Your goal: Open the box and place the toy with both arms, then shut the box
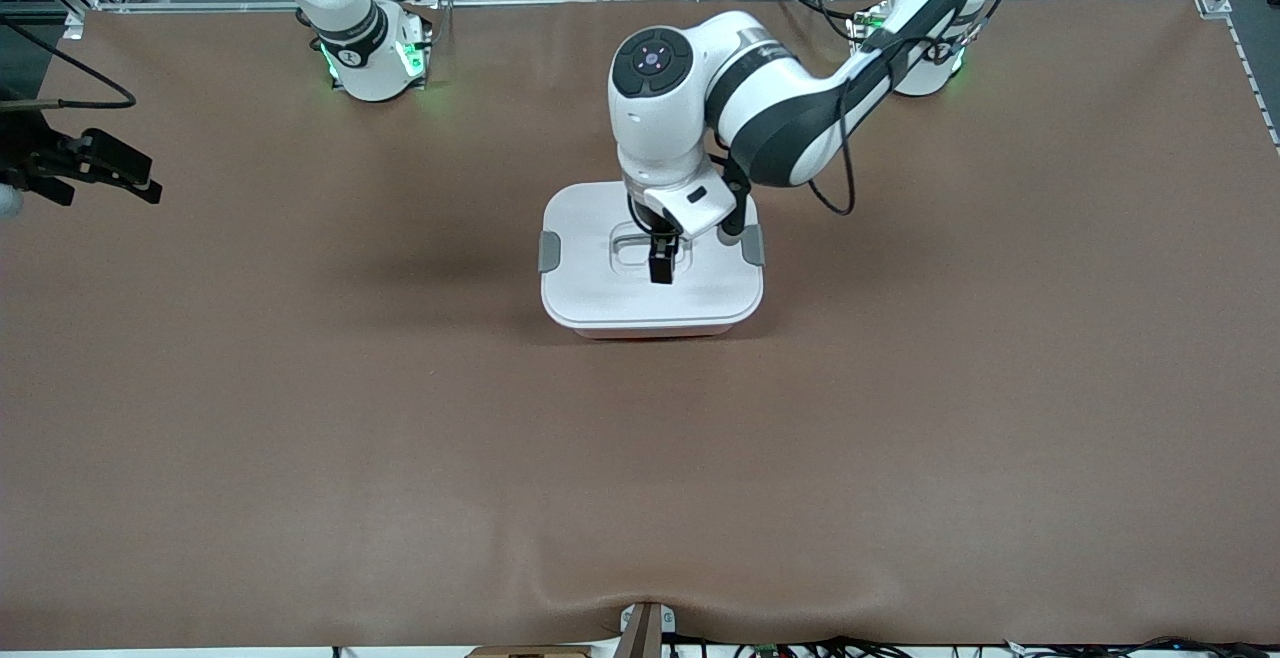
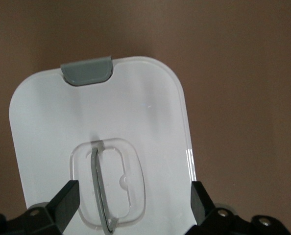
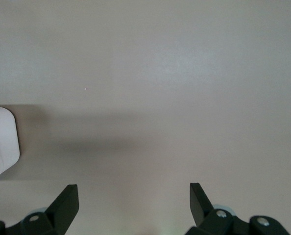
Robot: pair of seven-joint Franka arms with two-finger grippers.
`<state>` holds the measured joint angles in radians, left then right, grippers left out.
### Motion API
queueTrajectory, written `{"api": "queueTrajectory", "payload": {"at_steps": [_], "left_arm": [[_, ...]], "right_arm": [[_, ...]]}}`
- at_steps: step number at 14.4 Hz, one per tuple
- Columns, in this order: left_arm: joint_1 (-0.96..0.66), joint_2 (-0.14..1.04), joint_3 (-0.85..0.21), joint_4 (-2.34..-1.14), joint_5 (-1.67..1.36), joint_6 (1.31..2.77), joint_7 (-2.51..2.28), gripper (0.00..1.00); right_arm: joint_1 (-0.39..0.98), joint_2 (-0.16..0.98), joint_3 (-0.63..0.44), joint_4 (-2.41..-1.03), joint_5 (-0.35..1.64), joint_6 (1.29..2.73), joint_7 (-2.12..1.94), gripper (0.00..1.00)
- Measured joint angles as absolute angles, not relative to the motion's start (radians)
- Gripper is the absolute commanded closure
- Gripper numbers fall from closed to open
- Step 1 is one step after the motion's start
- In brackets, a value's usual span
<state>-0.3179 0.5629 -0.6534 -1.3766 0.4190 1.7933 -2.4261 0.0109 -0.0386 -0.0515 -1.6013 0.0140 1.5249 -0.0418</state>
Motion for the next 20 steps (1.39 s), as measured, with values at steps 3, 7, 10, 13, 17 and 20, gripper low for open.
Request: {"api": "queueTrajectory", "payload": {"at_steps": [3, 7, 10, 13, 17, 20], "left_arm": [[-0.253, 0.506, -0.654, -1.346, 0.414, 1.755, -2.294, 0.00], [-0.083, 0.391, -0.656, -1.337, 0.321, 1.709, -1.831, 0.00], [0.036, 0.334, -0.656, -1.337, 0.289, 1.588, -1.431, 0.00], [0.143, 0.308, -0.656, -1.337, 0.256, 1.540, -1.160, 0.00], [0.272, 0.237, -0.651, -1.336, 0.146, 1.529, -0.927, 0.00], [0.247, 0.155, -0.516, -1.345, 0.096, 1.485, -0.650, 0.00]], "right_arm": [[0.011, -0.039, -0.052, -1.601, 0.014, 1.523, -0.041, 0.00], [0.011, -0.038, -0.051, -1.601, 0.014, 1.522, -0.033, 0.00], [0.012, -0.038, -0.051, -1.601, 0.014, 1.522, -0.032, 0.00], [0.012, -0.038, -0.051, -1.602, 0.013, 1.522, -0.032, 0.00], [0.013, -0.036, -0.051, -1.610, 0.012, 1.521, -0.031, 0.00], [0.013, -0.036, -0.051, -1.611, 0.011, 1.520, -0.031, 0.00]]}}
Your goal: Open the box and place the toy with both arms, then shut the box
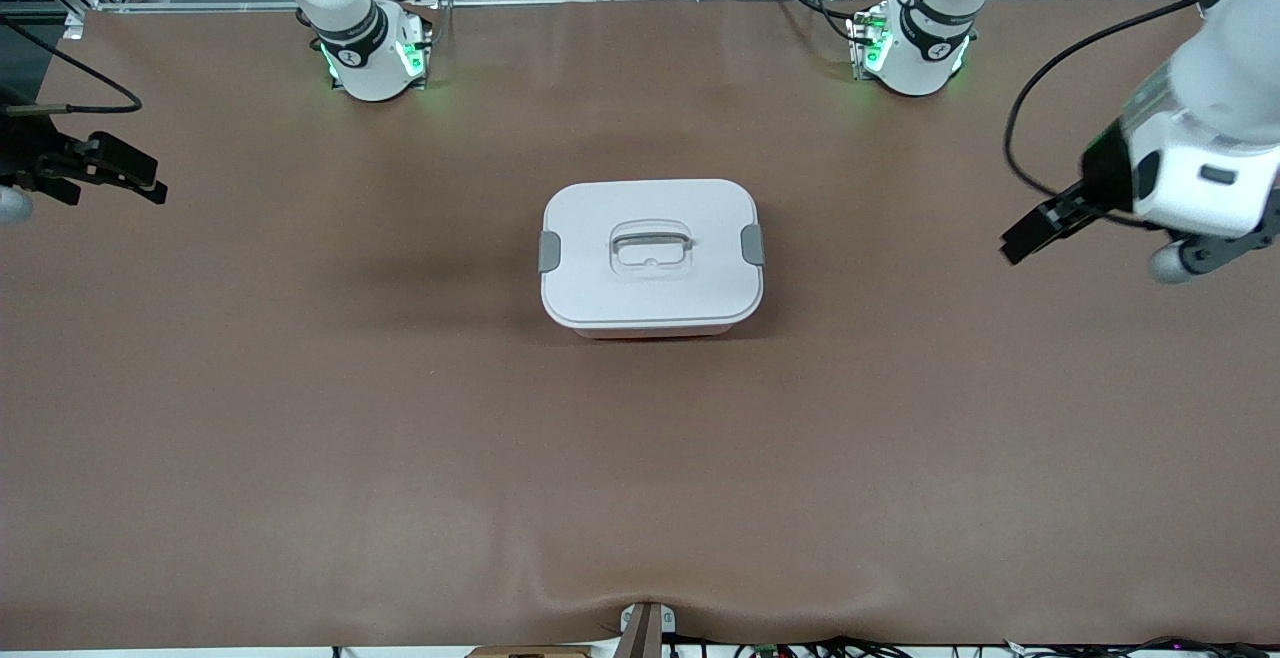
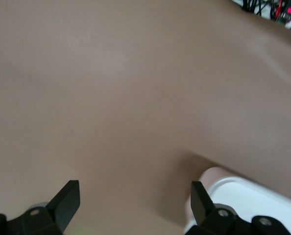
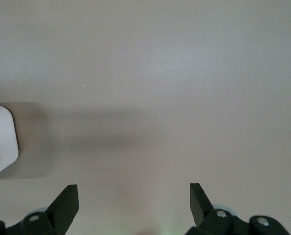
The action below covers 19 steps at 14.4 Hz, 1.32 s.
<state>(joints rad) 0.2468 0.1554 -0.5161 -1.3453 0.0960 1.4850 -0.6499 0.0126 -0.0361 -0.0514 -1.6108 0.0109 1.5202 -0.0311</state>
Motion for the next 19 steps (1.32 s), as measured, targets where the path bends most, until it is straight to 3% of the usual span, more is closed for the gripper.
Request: {"api": "queueTrajectory", "payload": {"at_steps": [4, 8, 15, 19], "left_arm": [[0.038, 0.053, -0.210, -1.431, 0.057, 1.462, -0.362, 0.00], [-0.088, -0.041, -0.045, -1.539, 0.052, 1.462, -0.227, 0.00], [-0.112, -0.216, -0.001, -1.759, 0.035, 1.547, -0.153, 0.00], [-0.119, -0.243, -0.001, -1.760, 0.035, 1.538, -0.153, 0.00]], "right_arm": [[0.013, -0.036, -0.051, -1.611, 0.009, 1.521, -0.031, 0.00], [0.018, -0.036, -0.051, -1.609, 0.009, 1.522, -0.017, 0.00], [0.021, -0.035, -0.051, -1.609, 0.011, 1.524, 0.001, 0.00], [0.021, -0.035, -0.051, -1.608, 0.011, 1.523, 0.003, 0.00]]}}
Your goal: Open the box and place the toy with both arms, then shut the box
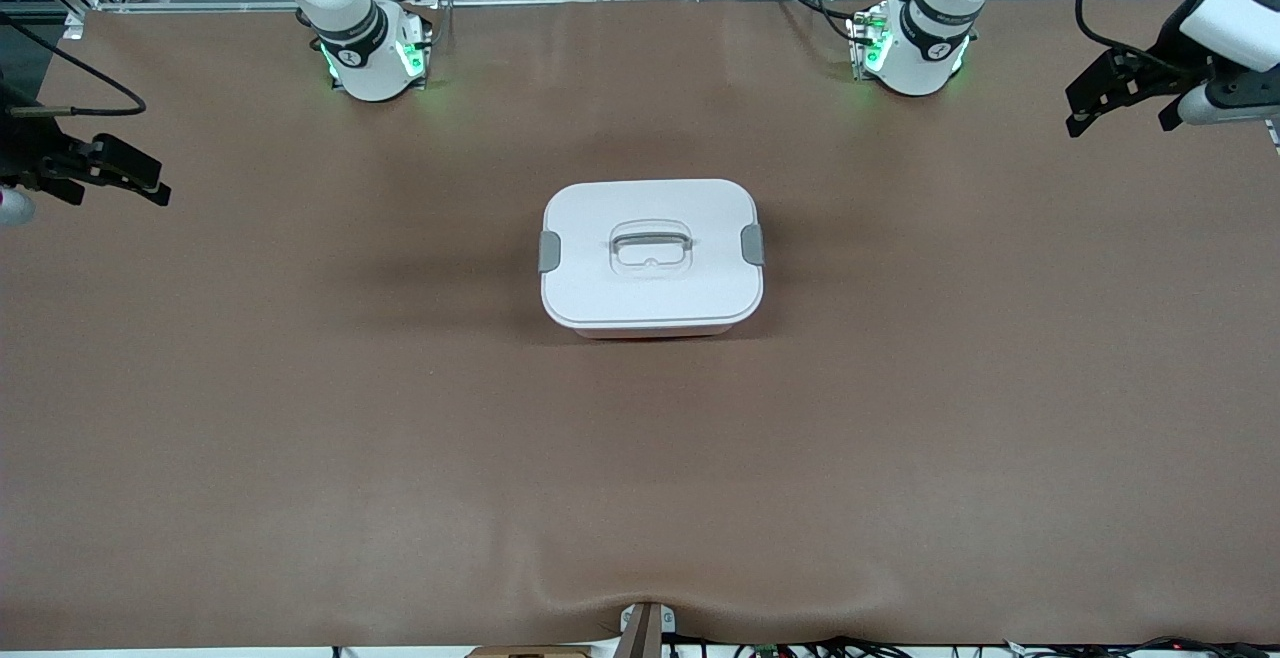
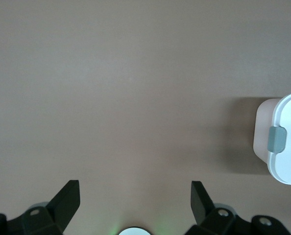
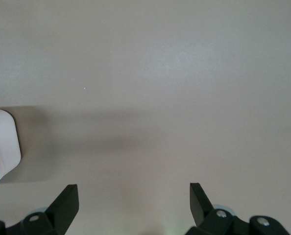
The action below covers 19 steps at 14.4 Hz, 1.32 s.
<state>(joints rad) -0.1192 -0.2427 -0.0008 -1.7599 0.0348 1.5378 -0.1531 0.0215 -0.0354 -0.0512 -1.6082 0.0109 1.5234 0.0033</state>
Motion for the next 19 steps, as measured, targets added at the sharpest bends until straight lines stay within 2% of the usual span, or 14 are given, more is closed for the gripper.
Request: {"api": "queueTrajectory", "payload": {"at_steps": [5, 19], "left_arm": [[-0.122, -0.195, 0.000, -1.701, 0.035, 1.519, -0.152, 0.00], [-0.131, -0.182, -0.026, -1.689, 0.013, 1.507, -0.151, 0.00]], "right_arm": [[0.022, -0.035, -0.051, -1.608, 0.011, 1.522, 0.006, 0.00], [0.022, -0.032, -0.051, -1.608, 0.011, 1.529, 0.006, 0.00]]}}
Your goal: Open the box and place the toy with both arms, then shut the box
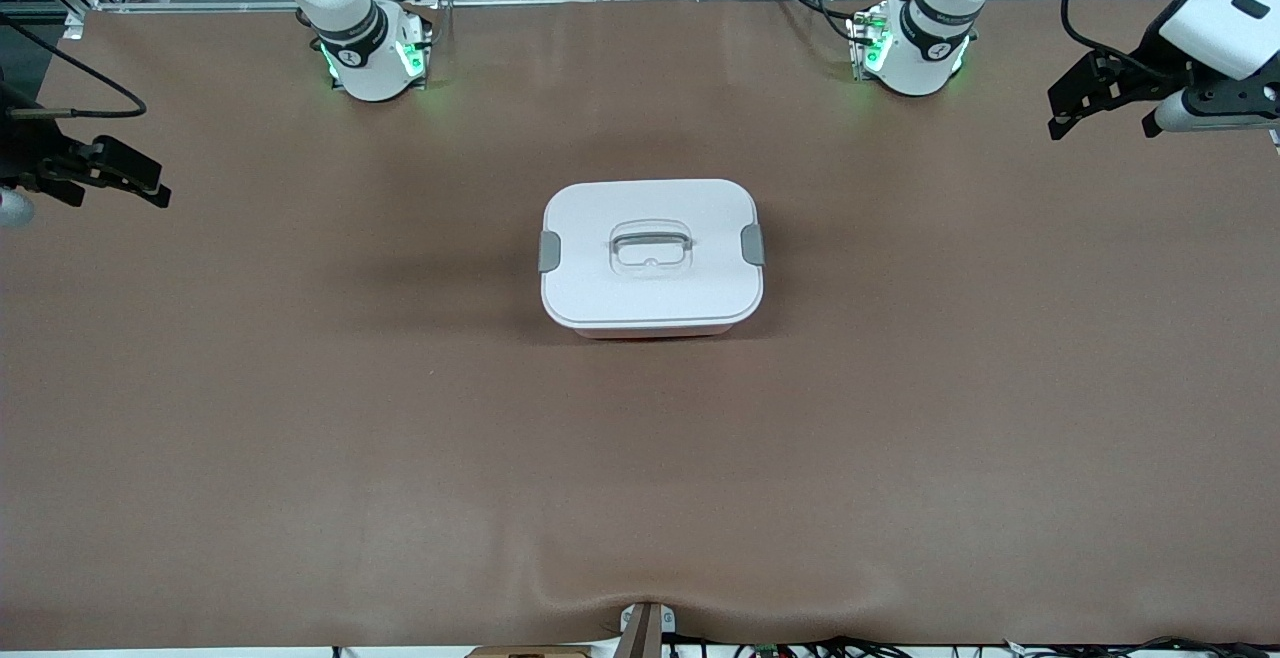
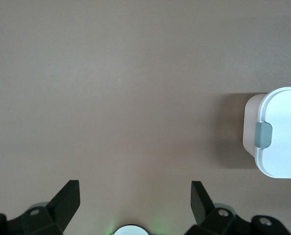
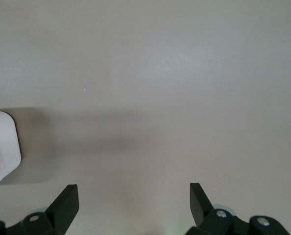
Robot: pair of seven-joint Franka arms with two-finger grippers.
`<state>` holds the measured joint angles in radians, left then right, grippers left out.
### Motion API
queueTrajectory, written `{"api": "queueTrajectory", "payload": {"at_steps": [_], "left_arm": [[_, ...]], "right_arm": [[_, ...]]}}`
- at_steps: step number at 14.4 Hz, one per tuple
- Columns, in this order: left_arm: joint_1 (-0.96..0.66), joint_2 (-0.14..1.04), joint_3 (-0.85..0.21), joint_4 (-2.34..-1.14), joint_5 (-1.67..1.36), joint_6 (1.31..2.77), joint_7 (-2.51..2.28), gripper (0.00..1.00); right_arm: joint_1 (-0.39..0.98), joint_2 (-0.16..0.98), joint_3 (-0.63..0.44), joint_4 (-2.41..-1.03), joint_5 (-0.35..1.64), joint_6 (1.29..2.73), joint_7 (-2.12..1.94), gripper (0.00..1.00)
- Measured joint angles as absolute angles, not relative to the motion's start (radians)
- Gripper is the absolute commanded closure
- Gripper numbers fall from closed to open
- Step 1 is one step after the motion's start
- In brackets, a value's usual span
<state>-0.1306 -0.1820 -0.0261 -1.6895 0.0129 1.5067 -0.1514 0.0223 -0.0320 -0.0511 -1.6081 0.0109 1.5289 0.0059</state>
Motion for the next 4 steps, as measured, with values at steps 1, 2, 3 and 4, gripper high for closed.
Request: {"api": "queueTrajectory", "payload": {"at_steps": [1, 2, 3, 4], "left_arm": [[-0.130, -0.182, -0.026, -1.689, 0.013, 1.507, -0.151, 0.00], [-0.130, -0.182, -0.026, -1.689, 0.013, 1.506, -0.151, 0.00], [-0.130, -0.182, -0.026, -1.689, 0.013, 1.506, -0.151, 0.00], [-0.130, -0.182, -0.026, -1.689, 0.013, 1.505, -0.151, 0.00]], "right_arm": [[0.022, -0.029, -0.051, -1.608, 0.011, 1.529, 0.006, 0.00], [0.023, -0.026, -0.051, -1.607, 0.011, 1.529, 0.006, 0.00], [0.023, -0.023, -0.051, -1.606, 0.011, 1.529, 0.006, 0.00], [0.023, -0.019, -0.051, -1.605, 0.011, 1.529, 0.006, 0.00]]}}
